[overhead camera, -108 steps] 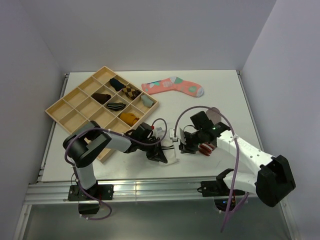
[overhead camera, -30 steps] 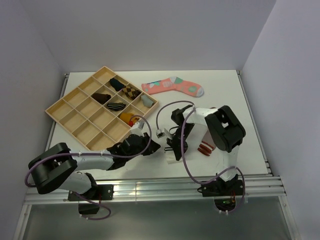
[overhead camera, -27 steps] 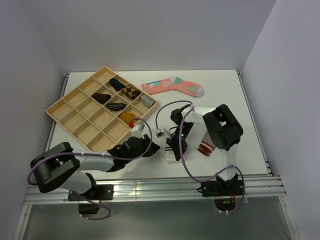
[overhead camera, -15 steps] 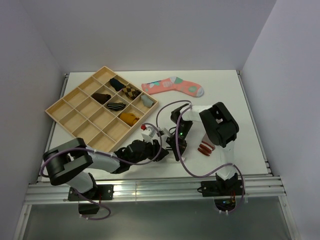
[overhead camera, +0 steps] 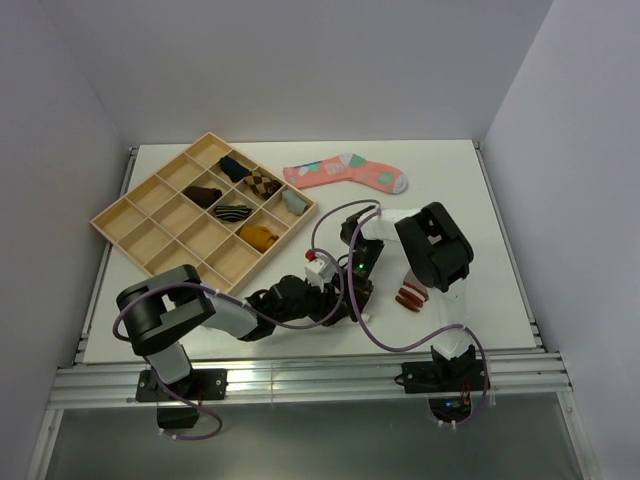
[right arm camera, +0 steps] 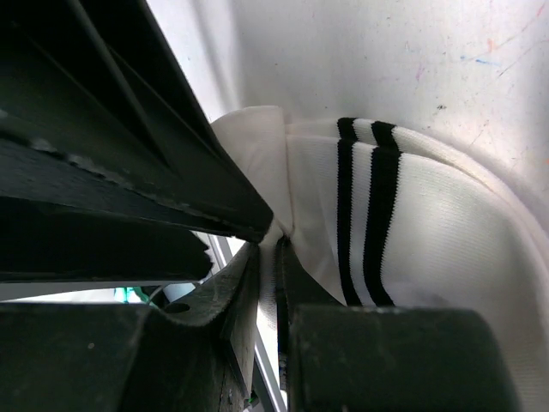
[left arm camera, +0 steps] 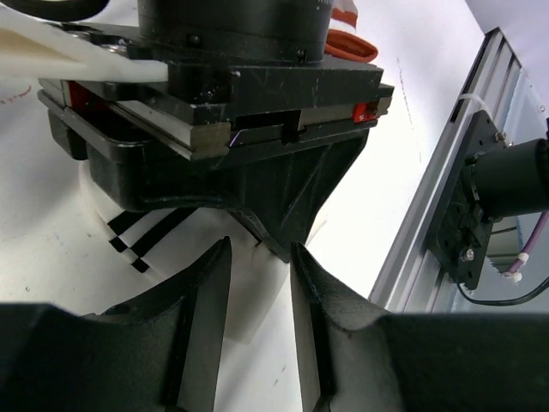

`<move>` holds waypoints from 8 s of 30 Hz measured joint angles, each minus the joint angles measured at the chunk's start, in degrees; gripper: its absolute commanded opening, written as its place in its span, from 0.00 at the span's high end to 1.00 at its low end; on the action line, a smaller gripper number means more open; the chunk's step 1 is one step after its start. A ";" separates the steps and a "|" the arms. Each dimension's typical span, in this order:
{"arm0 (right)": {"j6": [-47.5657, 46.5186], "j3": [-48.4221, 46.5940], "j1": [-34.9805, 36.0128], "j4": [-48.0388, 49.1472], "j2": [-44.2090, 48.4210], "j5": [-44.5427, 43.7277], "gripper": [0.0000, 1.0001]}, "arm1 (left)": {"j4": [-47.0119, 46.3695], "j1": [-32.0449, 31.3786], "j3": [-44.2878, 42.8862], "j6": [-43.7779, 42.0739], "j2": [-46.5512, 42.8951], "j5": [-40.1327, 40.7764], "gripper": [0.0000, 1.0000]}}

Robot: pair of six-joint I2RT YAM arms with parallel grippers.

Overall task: Roll the socks
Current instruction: Roll the sock at the center of the board.

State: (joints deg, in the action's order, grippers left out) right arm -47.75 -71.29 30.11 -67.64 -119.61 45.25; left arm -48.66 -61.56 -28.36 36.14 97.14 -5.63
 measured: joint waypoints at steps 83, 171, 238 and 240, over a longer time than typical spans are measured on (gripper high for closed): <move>-1.33 35.34 21.77 36.30 53.31 -19.04 0.53 | 39.28 12.74 -14.97 24.85 6.62 -31.06 1.00; -1.29 0.07 4.48 -0.33 -0.02 0.26 0.93 | 22.16 -15.32 -3.61 -6.95 -8.37 21.92 0.52; -8.13 31.63 -2.95 22.82 53.90 -9.84 0.51 | 21.81 5.79 -12.02 18.80 7.50 -25.00 1.00; -8.72 33.29 0.17 23.45 55.47 -10.32 0.50 | 22.69 6.49 -12.92 20.09 8.61 -27.21 1.00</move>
State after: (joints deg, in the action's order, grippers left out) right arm -56.47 -38.00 30.28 -44.18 -64.14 34.94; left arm -25.98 -55.07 -41.28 56.23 105.75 -32.84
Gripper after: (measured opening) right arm 0.492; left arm 0.031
